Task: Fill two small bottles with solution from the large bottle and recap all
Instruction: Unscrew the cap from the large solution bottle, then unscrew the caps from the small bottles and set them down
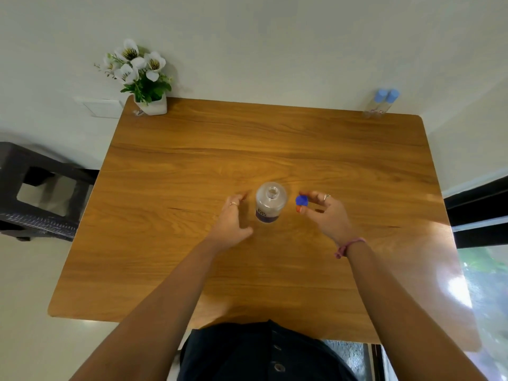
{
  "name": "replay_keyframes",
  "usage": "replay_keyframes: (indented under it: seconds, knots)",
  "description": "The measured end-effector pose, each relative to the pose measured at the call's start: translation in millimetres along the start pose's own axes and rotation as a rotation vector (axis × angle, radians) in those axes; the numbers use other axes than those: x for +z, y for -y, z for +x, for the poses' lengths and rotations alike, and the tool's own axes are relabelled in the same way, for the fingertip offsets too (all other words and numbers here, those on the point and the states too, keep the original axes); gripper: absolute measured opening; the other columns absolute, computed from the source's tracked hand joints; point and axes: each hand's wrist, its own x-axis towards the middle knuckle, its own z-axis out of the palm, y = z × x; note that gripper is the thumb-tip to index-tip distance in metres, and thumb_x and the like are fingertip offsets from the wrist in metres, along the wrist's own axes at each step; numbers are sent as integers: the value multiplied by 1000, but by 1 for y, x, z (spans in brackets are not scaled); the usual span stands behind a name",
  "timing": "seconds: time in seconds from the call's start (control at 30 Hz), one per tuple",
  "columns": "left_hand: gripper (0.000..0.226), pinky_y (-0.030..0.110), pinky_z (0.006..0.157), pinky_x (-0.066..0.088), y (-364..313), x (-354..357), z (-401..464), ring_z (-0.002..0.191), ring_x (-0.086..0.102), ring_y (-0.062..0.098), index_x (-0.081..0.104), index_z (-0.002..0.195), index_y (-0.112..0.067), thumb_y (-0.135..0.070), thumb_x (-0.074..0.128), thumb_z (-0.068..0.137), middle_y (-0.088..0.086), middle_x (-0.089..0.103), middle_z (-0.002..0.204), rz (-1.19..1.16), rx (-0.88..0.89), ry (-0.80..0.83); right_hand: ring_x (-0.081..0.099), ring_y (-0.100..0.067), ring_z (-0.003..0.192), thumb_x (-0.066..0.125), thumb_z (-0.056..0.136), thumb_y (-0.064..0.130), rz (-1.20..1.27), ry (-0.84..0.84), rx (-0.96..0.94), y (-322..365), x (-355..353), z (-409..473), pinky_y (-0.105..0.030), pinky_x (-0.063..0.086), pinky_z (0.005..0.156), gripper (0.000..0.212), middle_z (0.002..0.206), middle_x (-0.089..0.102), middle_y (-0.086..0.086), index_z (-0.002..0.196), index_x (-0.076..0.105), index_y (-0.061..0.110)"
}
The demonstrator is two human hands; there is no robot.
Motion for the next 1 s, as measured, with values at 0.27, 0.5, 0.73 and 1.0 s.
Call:
replay_keyframes:
  seconds: [0.27, 0.5, 0.73, 1.0]
  knots:
    - [45, 24, 93, 45, -7, -24, 16, 111, 53, 13, 44, 132, -4, 4, 52, 89, 9, 53, 130, -343, -106, -394, 61, -17, 97, 72, 76, 10, -249, 14, -60, -30, 29, 7, -31, 49, 91, 35, 108, 57, 0, 109, 64, 14]
    - [41, 9, 78, 45, -30, -27, 30, 107, 55, 11, 48, 130, -7, 1, 51, 90, 6, 56, 125, -407, -63, -438, 56, -11, 96, 73, 75, 10, -284, 63, -68, -34, 26, 11, -23, 45, 90, 46, 112, 57, -1, 118, 59, 15]
    - [38, 21, 86, 48, -74, -40, 58, 105, 58, 13, 52, 126, -11, 1, 52, 90, 0, 58, 118, -432, 21, -427, 59, -13, 96, 60, 82, 2, -275, -5, -103, -28, -22, 28, -25, 49, 86, 42, 119, 57, -1, 120, 55, 17]
    - [36, 16, 80, 48, -152, -56, 117, 100, 59, 12, 54, 124, -10, 1, 52, 89, -2, 59, 118, -362, 193, -373, 59, -11, 85, 55, 91, 24, -240, -516, -125, 25, -117, 109, -23, 48, 70, 35, 108, 60, 2, 124, 52, 15]
